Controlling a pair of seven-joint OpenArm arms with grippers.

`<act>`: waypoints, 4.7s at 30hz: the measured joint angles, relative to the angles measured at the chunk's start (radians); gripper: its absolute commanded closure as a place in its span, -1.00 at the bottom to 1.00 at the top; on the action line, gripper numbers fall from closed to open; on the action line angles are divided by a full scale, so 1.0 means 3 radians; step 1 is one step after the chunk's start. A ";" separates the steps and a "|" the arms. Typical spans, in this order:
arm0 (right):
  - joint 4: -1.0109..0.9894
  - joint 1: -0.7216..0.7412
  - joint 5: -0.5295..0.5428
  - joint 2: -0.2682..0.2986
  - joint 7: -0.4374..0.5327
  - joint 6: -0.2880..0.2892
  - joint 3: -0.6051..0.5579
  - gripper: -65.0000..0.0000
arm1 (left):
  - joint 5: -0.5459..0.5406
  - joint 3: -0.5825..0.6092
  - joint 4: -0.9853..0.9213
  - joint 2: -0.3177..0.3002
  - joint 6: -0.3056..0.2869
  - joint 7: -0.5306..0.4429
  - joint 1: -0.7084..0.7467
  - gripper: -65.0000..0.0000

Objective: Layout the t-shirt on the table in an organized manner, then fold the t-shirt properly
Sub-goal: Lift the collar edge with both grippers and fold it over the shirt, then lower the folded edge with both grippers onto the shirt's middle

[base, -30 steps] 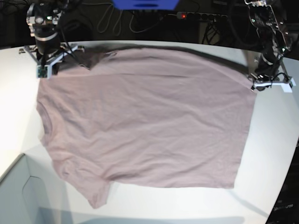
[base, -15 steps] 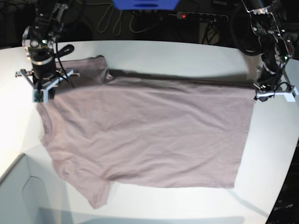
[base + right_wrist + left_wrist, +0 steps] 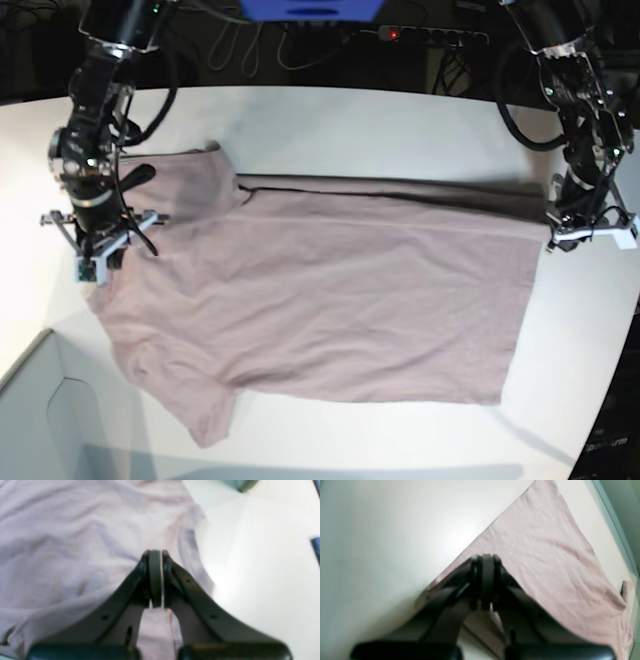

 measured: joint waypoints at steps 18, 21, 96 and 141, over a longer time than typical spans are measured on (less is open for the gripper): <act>-0.0402 0.0136 -0.0017 0.0117 -0.0033 0.0001 0.0009 0.55 | -0.0023 0.0000 -0.0304 0.0008 0.0000 -0.0011 -0.0326 1.00; -0.0411 0.0123 -0.0009 0.0117 -0.0024 0.0000 0.0009 0.17 | -0.0022 -0.0001 -0.0306 0.0006 0.0000 -0.0017 -0.0326 1.00; -0.1610 0.1347 -0.0008 0.0430 0.0000 0.0309 -0.0276 1.00 | 0.0003 -0.0001 -0.0965 0.0006 0.0011 -0.0041 -0.0839 1.00; -0.1623 0.0745 -0.0004 0.0783 0.0025 0.0310 -0.0047 -0.08 | -0.0051 -0.0019 -0.1111 0.0034 -0.0034 -0.0126 -0.0394 -0.16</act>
